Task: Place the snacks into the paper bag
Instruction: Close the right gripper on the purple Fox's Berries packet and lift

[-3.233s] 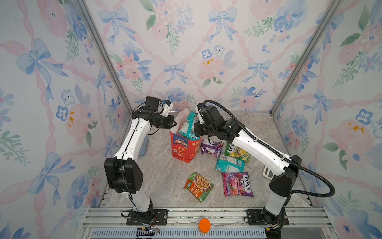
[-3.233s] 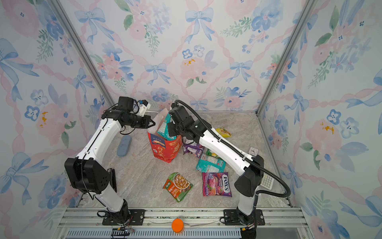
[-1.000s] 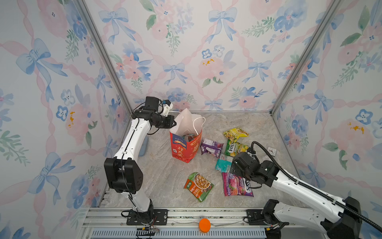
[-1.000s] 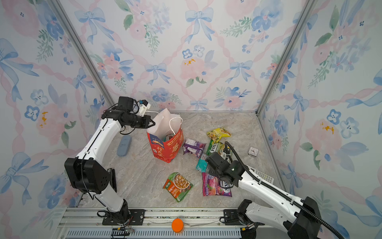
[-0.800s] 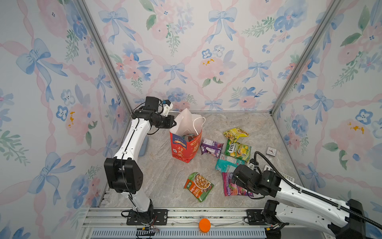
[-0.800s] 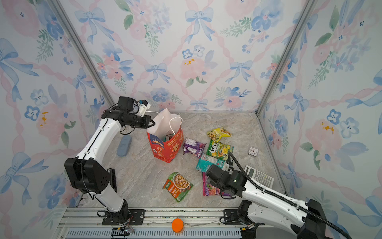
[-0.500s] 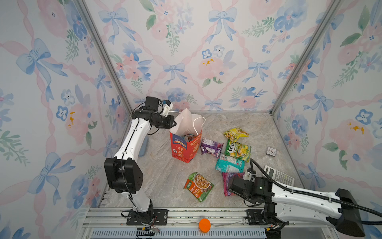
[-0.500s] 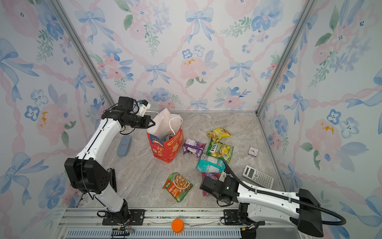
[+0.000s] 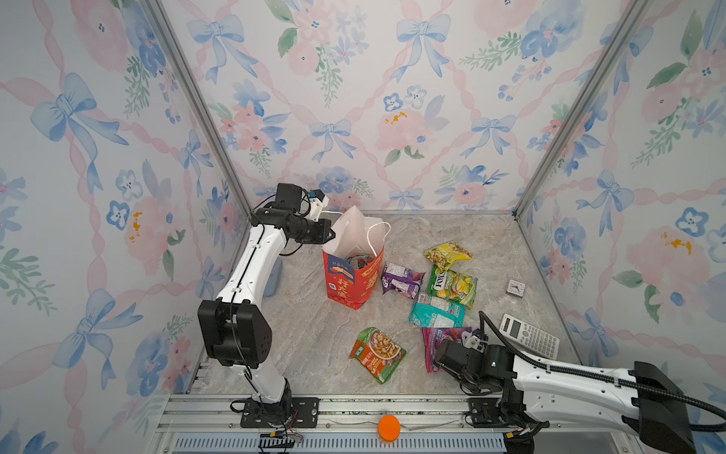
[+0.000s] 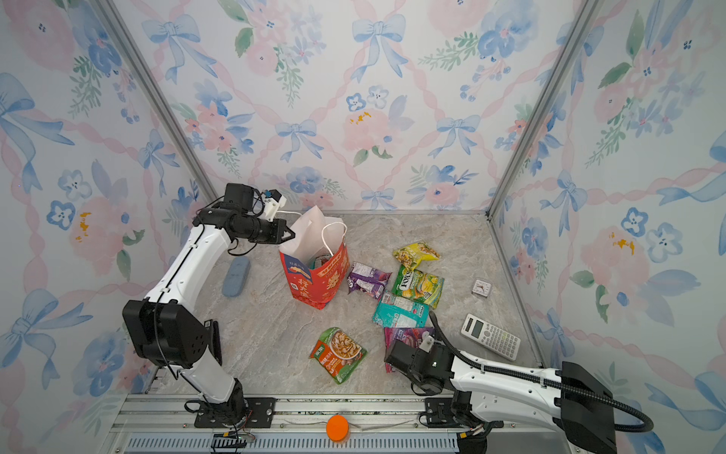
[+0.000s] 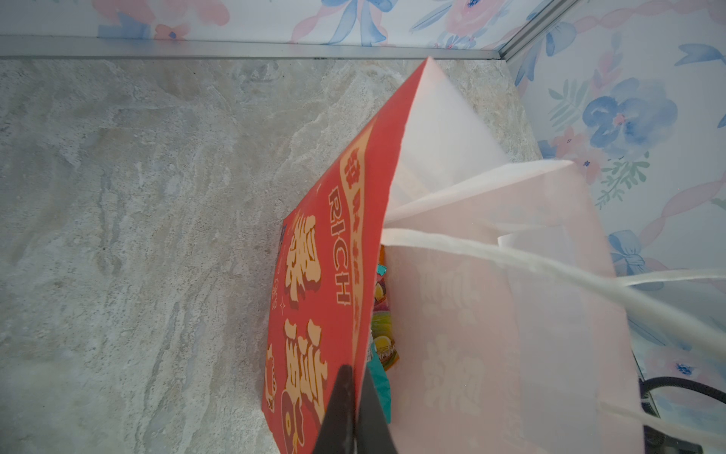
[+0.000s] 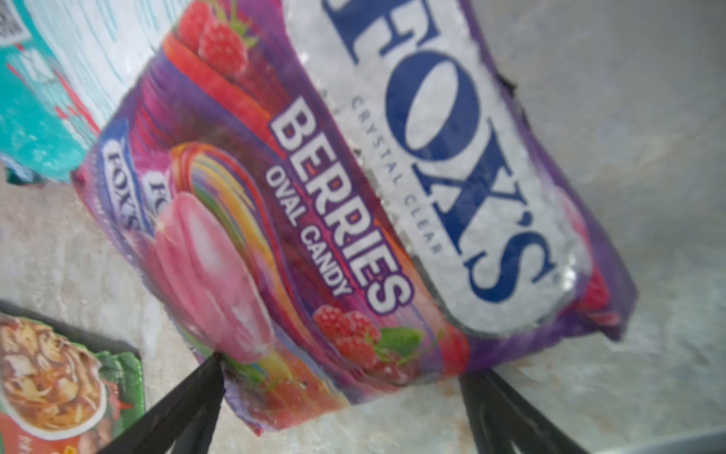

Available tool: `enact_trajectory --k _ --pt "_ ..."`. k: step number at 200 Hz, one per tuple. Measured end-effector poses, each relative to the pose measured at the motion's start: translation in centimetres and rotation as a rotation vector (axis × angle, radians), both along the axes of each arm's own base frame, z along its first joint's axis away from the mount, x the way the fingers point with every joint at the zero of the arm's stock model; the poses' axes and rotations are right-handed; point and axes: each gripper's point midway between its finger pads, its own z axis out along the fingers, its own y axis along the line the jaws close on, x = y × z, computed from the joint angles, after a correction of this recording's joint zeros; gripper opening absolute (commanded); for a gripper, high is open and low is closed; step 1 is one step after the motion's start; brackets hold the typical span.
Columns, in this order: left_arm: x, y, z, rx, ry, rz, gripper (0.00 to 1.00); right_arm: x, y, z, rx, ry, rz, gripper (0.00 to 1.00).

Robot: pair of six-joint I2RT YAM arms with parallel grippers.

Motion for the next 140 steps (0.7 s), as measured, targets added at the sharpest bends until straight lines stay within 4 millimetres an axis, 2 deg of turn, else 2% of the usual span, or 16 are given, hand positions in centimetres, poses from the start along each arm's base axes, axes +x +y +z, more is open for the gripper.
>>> enact_trajectory --k 82,107,140 --pt "0.0 0.0 0.0 0.000 0.000 0.000 0.00 4.5 -1.3 0.9 0.004 -0.066 -0.034 0.97" --pt "0.0 0.0 0.0 0.000 0.000 0.000 0.00 6.2 -0.3 1.6 0.006 -0.085 0.006 0.98" --pt "0.0 0.0 0.0 0.000 0.000 0.000 0.00 8.2 2.3 2.7 0.039 -0.113 0.079 0.99"
